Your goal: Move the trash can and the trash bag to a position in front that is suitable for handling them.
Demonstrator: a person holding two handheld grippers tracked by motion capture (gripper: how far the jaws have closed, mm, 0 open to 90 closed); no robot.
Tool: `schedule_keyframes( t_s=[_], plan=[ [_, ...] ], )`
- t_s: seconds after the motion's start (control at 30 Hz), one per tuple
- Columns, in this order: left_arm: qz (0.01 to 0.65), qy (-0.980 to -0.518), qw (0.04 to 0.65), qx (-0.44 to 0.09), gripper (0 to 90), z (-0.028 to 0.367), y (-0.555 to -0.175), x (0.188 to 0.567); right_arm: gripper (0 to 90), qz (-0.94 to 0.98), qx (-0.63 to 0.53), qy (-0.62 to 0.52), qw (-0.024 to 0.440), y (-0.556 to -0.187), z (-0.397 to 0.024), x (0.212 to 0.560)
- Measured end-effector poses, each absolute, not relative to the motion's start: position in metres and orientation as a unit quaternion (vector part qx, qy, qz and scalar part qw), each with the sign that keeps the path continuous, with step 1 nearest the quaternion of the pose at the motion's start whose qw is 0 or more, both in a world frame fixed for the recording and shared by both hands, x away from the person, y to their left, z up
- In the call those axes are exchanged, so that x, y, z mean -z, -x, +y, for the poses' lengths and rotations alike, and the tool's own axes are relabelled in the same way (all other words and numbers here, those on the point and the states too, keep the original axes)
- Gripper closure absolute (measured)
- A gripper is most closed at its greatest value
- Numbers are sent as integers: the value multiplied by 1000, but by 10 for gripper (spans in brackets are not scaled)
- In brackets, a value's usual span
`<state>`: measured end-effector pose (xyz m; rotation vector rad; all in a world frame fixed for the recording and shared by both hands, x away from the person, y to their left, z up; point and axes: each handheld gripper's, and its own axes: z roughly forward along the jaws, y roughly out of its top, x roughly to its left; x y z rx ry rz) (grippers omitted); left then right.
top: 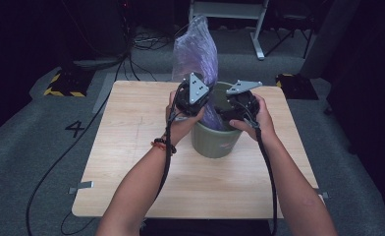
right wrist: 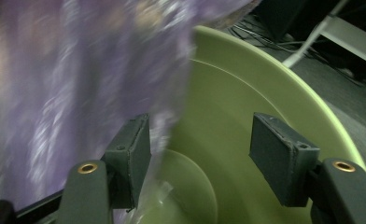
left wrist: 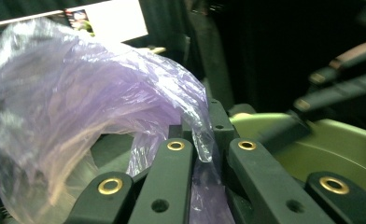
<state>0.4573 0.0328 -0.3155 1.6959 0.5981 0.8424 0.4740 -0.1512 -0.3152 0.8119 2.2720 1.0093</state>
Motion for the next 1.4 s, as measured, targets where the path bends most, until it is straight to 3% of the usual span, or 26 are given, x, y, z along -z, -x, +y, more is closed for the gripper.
schedule_keyframes(
  t_s=[0.53,0.7,0.73,0.77,0.8,0.83,0.9,0.97,1.07,1.17,1.2,1.33,1.4],
  plan=[
    [208,-749,533,-335,874,23,-437,344,315,774,-524,-280,217,-456,-181,277],
    [195,-750,529,-345,872,16,-430,347,302,780,-511,-291,214,-458,-170,276],
    [194,-750,530,-346,868,14,-429,347,375,787,-493,-296,223,-459,-163,278],
    [194,-749,530,-347,868,14,-428,348,375,787,-493,-296,223,-459,-163,278],
    [196,-747,533,-346,859,13,-427,348,613,792,-490,-289,222,-458,-160,280],
    [197,-746,534,-345,859,13,-427,348,613,792,-490,-289,222,-458,-160,280],
    [199,-745,535,-344,848,14,-427,348,779,796,-484,-277,236,-455,-157,282],
    [200,-744,537,-343,823,15,-427,348,869,793,-492,-266,243,-452,-157,282],
    [202,-743,538,-343,760,17,-427,347,900,784,-507,-260,246,-449,-159,281],
    [199,-743,542,-337,765,18,-427,347,900,781,-511,-257,251,-447,-161,279],
    [202,-741,546,-334,732,19,-427,347,900,781,-512,-256,252,-447,-162,279],
    [223,-738,550,-320,427,23,-426,345,900,778,-516,-248,260,-442,-164,278],
    [226,-742,553,-305,326,26,-427,346,900,776,-519,-245,261,-440,-167,277]
  ],
)
